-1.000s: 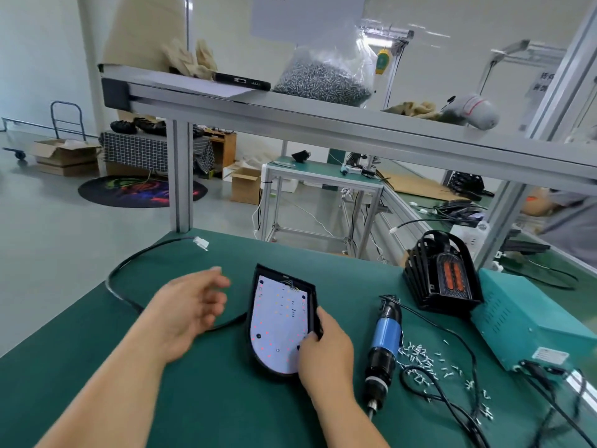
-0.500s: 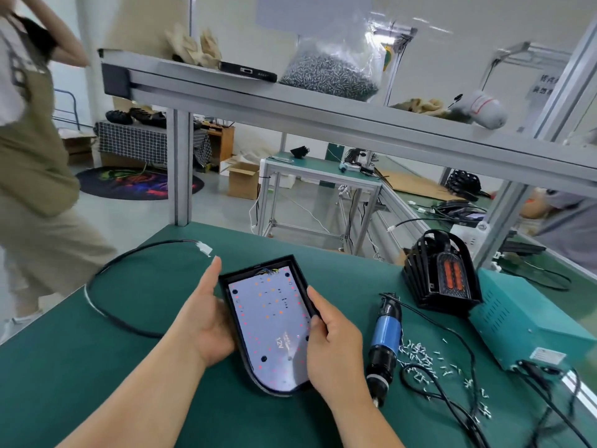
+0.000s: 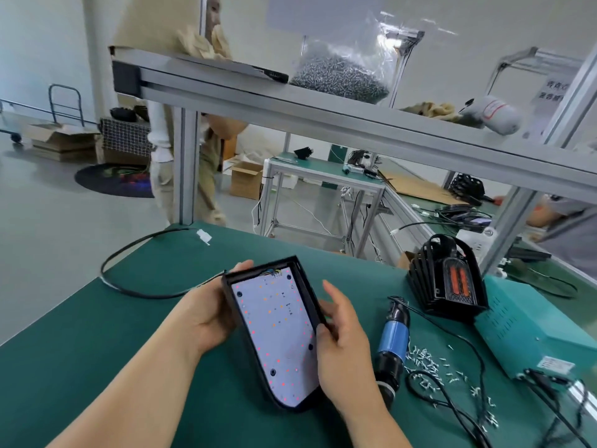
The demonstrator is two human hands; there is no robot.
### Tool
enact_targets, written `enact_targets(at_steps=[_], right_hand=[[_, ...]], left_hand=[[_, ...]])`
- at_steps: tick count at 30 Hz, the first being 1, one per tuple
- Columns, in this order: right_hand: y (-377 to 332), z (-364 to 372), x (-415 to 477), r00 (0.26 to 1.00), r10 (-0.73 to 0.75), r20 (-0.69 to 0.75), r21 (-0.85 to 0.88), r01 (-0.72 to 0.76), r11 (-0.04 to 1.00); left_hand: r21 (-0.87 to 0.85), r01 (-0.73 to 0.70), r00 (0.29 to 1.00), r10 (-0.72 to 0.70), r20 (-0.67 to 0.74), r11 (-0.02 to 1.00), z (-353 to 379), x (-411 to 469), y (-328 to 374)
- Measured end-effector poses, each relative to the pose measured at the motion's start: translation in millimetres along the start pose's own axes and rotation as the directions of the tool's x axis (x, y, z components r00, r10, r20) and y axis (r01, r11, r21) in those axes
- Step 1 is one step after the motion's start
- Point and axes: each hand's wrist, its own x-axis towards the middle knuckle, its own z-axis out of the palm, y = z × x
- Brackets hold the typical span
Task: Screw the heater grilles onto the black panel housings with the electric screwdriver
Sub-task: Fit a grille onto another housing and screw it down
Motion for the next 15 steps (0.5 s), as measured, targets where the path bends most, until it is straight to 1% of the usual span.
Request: enact_targets(at_steps=[2, 4, 6, 8, 10, 13, 15], right_hand=[[0.9, 4.0, 0.2, 0.996, 0.086, 0.028, 0.085, -0.088, 0.993], [0.0, 6.6, -0.6, 0.994, 0.096, 0.060, 0.112, -0.102, 0.988], [-2.9, 6.9, -1.1, 0.997, 0.048, 0.064, 0.092, -0.054, 0.994], [-7.3, 6.4, -0.8, 0.998, -0.007, 0.061, 0.075, 0.003, 0.997], [-8.9, 7.1, -0.4, 0.998, -0.035, 0.044, 0.070, 0.032, 0.997], [-5.7, 7.5, 0.5, 0.999, -0.048, -0.022, 0.085, 0.050, 0.995], [-5.8, 8.0, 1.0, 0.993, -0.092, -0.074, 0.064, 0.097, 0.993]], left_hand=[[0.054, -0.057, 0.998, 0.056, 0.031, 0.997, 4.2, 0.7, -3.9], [0.103, -0.076, 0.994, 0.067, 0.088, 0.992, 7.0, -0.8, -5.8], [0.101, -0.052, 0.995, 0.042, 0.092, 0.994, 7.7, -0.5, -4.9], [0.070, -0.007, 0.998, 0.003, 0.065, 0.998, 5.5, 0.4, -2.9], [0.053, 0.039, 0.996, -0.043, 0.073, 0.998, 1.2, 2.0, -2.5], [0.158, 0.091, 0.986, -0.112, 0.126, 0.983, -0.5, -0.8, -5.1], [0.220, 0.124, 0.978, -0.157, 0.138, 0.967, 0.4, -2.9, -6.3]])
